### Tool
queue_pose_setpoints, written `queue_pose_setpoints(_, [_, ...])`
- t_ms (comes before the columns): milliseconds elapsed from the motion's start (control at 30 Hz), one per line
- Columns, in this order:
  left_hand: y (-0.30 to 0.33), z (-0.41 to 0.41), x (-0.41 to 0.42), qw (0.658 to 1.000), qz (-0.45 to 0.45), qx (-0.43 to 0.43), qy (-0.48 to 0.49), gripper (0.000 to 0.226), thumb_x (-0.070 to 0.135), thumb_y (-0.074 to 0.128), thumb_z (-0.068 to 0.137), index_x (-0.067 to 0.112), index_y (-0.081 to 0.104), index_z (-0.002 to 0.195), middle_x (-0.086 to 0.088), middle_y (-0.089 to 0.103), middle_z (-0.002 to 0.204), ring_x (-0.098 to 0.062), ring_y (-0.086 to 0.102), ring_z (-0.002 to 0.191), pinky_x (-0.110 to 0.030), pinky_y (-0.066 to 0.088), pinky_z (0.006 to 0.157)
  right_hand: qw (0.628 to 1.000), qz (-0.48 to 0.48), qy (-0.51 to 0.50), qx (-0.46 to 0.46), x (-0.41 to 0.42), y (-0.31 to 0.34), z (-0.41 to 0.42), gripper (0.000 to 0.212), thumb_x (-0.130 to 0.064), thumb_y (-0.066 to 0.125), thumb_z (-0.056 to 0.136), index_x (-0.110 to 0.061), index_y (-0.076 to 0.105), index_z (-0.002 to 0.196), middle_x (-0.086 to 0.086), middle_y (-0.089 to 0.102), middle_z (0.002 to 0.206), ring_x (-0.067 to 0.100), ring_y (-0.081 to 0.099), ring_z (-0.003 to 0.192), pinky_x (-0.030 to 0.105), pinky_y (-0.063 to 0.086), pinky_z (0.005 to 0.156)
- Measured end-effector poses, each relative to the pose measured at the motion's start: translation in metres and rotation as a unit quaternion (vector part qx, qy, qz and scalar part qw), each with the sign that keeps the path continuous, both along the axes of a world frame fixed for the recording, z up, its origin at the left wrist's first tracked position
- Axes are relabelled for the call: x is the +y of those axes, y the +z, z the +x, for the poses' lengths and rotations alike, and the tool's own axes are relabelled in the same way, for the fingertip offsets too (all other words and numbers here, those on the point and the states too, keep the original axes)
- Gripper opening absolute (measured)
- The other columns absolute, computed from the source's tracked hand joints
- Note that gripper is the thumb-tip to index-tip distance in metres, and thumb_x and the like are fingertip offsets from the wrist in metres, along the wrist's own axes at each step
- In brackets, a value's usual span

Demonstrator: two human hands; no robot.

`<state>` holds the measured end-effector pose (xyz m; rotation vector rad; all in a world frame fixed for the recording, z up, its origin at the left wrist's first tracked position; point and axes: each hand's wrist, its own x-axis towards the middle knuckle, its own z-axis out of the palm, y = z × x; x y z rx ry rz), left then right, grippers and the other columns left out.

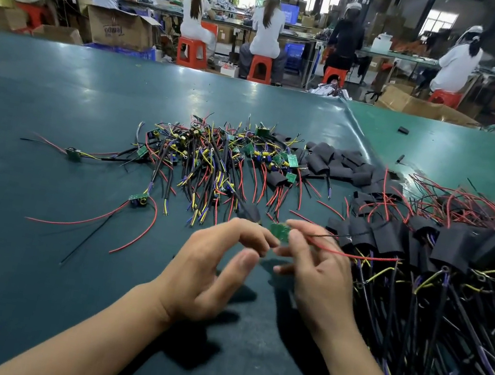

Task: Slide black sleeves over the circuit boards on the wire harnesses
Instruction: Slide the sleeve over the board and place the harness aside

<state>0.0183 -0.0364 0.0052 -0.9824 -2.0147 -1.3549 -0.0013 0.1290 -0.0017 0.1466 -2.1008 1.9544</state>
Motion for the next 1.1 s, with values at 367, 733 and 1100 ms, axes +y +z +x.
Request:
queue_pose_setpoints(367, [-0.011,-0.018,-0.006,0.983,-0.057,-0.058,0.167,0.012,0.021,0.060,0.090,0.014,0.063,0.099,0.008,0.064,0.080,-0.013,0.058,0.070,-0.037,0.051,0.067,0.964,-0.261,0.051,-0.013,0.002,0.008,0.000,0.020,0.003,0.057,0.093,-0.013,0.068,0.095,0.012,0.070,0.093,0.028,0.073,0.081,0.026,0.057,0.064])
queue_pose_setpoints(733, [-0.007,-0.018,-0.006,0.988,-0.076,0.017,0.136,0.015,0.010,0.071,0.087,0.007,0.072,0.101,0.001,0.068,0.092,-0.010,0.062,0.077,-0.033,0.053,0.069,0.946,-0.263,0.150,-0.114,0.003,0.015,0.010,0.017,0.003,0.056,0.090,0.000,0.072,0.093,0.012,0.074,0.092,0.019,0.071,0.074,0.022,0.057,0.064])
queue_pose_setpoints(1100, [-0.005,-0.011,-0.008,0.980,-0.095,0.055,0.165,0.029,-0.002,0.064,0.078,0.003,0.071,0.105,-0.004,0.071,0.107,-0.022,0.065,0.101,-0.032,0.050,0.092,0.949,-0.203,0.182,-0.159,0.010,0.021,0.022,0.012,-0.014,0.072,0.073,-0.010,0.066,0.082,0.010,0.065,0.069,0.015,0.054,0.046,0.020,0.040,0.037])
